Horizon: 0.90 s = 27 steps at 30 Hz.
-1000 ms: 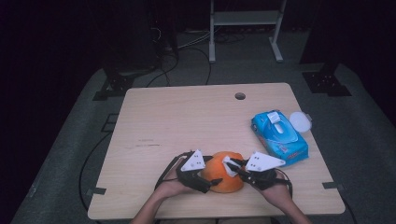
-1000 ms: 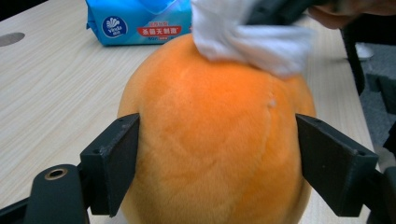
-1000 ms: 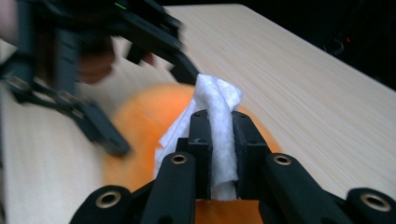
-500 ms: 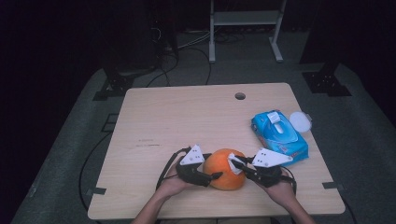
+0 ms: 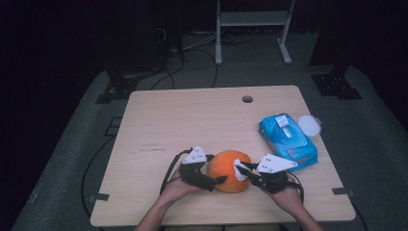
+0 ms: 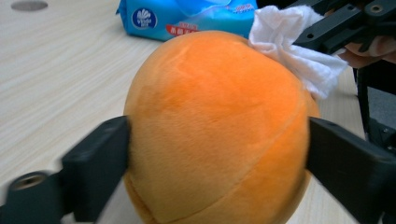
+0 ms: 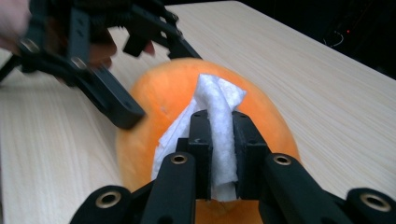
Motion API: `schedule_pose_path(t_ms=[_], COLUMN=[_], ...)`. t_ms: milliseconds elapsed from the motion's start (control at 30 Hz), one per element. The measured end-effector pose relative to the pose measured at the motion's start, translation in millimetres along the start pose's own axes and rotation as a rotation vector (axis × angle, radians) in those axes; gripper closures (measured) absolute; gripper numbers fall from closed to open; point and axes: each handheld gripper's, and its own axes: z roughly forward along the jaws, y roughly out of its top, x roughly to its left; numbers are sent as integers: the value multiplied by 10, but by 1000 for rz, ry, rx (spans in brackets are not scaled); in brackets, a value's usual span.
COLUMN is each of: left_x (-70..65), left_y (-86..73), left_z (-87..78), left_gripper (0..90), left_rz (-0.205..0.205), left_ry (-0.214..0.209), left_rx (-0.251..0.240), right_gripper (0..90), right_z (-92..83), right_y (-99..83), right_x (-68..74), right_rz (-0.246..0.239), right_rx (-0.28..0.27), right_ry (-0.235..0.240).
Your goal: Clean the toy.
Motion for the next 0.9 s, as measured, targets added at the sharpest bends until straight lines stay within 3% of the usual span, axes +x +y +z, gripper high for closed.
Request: schedule_pose_path(t_ms=[67,133,233,333,400,467,600,700,800,833,900], left_x=[-66,-144,-173,-164,-137,-125,-174,-213,-205,-190,-153], left_y=[17,47,62,51,50,49,65,56,51,51,45], left_z=[-9,-13,-26,-35,-30,-19,27,30,10,3,6], left_gripper=[215,247,261,255,196,180,219,220,219,216,182], left_rz=[74,155,186,173,120,103,136,163,155,155,113], left_ry=[20,30,21,1,-15,-14,16,4,-12,-18,-32], left_rx=[-6,8,15,8,4,-5,7,20,19,21,17], right_gripper=[788,788,787,788,788,789,789,788,788,788,788], right_z=[1,-5,-39,-73,-89,-107,-87,-45,-53,-69,-93], right_y=[45,84,121,80,24,-19,35,125,156,136,75], right_x=[66,117,112,11,-41,-76,7,141,154,110,24], right_rz=[-20,-33,-47,-29,-38,-9,-7,-58,-94,-83,-68], right_rx=[-16,-36,-47,-31,-8,-10,-33,-60,-40,-37,-20], right_ry=[8,21,13,-15,-50,-50,-22,44,27,20,-2])
